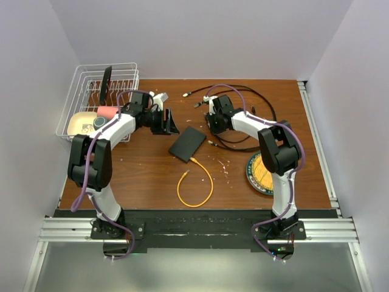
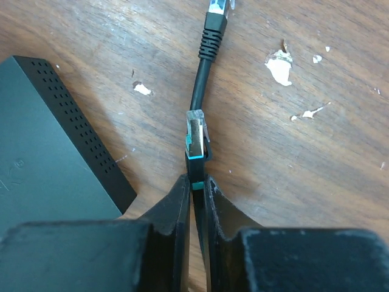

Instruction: Insert the plug into the switch port

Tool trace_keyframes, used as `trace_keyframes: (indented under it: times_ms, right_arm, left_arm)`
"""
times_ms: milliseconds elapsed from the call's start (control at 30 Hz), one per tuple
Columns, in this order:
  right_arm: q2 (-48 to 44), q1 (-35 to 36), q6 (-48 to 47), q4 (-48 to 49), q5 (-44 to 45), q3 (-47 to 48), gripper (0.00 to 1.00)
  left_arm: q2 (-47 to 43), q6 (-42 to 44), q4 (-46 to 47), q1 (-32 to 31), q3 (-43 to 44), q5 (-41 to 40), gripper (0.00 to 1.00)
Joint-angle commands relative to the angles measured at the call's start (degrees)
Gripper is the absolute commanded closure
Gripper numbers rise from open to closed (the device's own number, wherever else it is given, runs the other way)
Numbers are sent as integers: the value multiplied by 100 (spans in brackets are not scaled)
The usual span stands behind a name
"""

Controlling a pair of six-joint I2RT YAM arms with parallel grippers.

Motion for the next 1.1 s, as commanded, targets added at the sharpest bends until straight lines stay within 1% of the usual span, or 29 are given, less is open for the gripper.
trace_keyframes:
  times_ms: [0, 167, 367, 467, 500, 567, 700, 900, 1067]
  right_arm:
    - [-334, 13, -90, -37, 52, -16, 95]
    - [-1063, 22, -151, 94, 140, -323, 95]
    - [-1871, 144, -204, 226, 395, -684, 94]
    - [-2197, 153, -204, 261, 255, -816, 93]
    - [-2268, 171, -387, 288, 255, -852, 93]
    - [-2417, 232, -406, 323, 114, -939, 93]
    - [-2514, 303, -441, 350, 105, -1027, 94]
    - [-2558, 338, -424, 385, -26, -1063, 94]
    - [-2611, 347, -406, 446, -167, -1115, 94]
  left_arm:
    - [-364, -133, 266, 27, 81, 176, 39]
    - [-373, -835, 548, -95, 221, -43, 39]
    - [13, -1240, 284, -596, 1099, -518, 38]
    - [294, -1548, 284, -763, 1530, -484, 38]
    - [408, -1619, 397, -799, 1601, -457, 38]
    - [497, -1742, 529, -948, 1794, -475, 38]
    - [593, -1970, 802, -1124, 1909, -493, 39]
    - [743, -2182, 873, -1273, 2032, -440, 43]
    - [866, -2322, 934, -1335, 2111, -457, 44]
